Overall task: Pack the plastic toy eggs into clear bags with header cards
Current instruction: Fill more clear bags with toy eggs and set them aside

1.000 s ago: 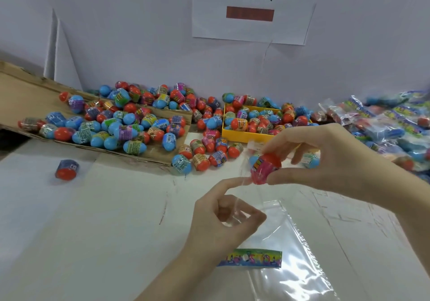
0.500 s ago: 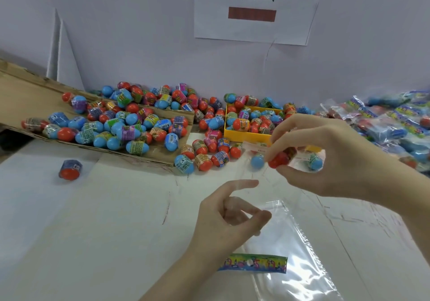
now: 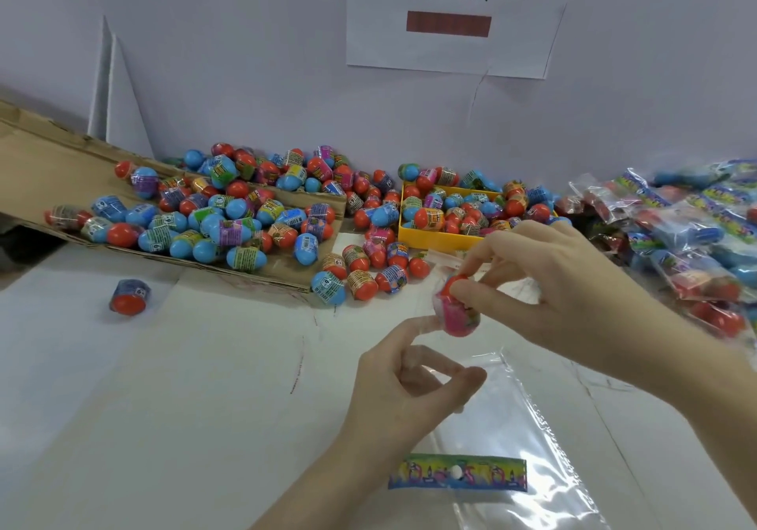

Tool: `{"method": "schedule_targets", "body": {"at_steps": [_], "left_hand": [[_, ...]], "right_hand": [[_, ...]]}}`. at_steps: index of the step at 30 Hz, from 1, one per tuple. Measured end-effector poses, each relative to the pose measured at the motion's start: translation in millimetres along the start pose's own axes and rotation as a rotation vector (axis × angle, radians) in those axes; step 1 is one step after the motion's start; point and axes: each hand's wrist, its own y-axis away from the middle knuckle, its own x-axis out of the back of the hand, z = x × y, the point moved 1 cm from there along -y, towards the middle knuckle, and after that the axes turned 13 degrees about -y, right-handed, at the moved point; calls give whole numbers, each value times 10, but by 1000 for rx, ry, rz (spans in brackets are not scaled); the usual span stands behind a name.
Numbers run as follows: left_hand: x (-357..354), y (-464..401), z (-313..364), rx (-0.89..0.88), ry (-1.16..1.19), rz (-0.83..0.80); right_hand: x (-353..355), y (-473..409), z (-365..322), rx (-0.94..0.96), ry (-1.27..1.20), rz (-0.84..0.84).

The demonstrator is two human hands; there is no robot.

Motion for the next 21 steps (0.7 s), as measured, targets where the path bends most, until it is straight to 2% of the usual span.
{"method": "schedule_targets", "body": {"at_steps": [5,10,14,16,18,21], "left_hand": [[-2,-14,-17,21,8,-1],[-15,-35,-48,15,-25,2],[-18,-55,-90,34,-83,14],[-11,-66,-106,50,-91,13],[-7,-81,-121,77,-70,-2],[4,-90,-110,97,-27,-51]], "right_hand": [[-116,22,-25,-96,-101,7],[-218,35,-32,-164,-92,38],[-264,38,-48,-156,-96,36],[-247,29,-47,-159,-212,-24],[-228,42,-16,-175,-311,-151],[-228,87,53,-176,-275,-334]]}}
